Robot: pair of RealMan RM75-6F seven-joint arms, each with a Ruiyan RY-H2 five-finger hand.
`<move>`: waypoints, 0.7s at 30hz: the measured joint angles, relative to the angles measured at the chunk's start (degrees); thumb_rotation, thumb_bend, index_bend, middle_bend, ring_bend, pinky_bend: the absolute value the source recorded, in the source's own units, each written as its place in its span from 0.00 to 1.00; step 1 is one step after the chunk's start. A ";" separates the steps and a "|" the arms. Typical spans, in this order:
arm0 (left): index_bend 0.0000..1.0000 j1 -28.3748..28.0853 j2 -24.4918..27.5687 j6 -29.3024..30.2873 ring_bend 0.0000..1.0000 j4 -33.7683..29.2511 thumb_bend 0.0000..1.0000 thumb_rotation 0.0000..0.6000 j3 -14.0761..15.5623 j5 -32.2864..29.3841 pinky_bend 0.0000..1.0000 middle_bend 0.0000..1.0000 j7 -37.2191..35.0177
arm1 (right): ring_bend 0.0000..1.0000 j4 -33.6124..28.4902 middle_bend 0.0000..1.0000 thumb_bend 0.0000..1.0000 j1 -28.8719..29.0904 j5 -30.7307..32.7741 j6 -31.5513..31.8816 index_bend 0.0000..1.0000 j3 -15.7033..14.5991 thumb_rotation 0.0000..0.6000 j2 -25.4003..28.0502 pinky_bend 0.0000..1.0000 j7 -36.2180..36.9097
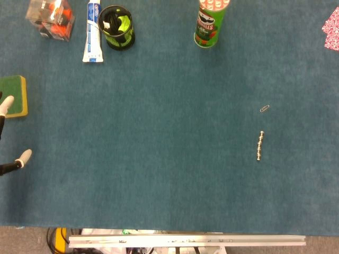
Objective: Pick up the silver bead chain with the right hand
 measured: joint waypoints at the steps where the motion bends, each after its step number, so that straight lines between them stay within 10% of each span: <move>1: 0.00 -0.02 -0.04 -0.01 0.00 0.02 0.17 1.00 0.00 -0.01 0.00 0.00 0.01 | 0.58 0.00 0.63 0.12 0.00 0.00 0.02 0.60 0.01 1.00 0.00 0.71 0.02; 21: 0.00 0.36 0.01 0.95 0.00 0.24 0.17 1.00 0.17 0.58 0.00 0.00 -0.41 | 0.22 -0.01 0.33 0.12 -0.14 -0.59 0.36 0.33 -0.18 1.00 0.54 0.38 1.20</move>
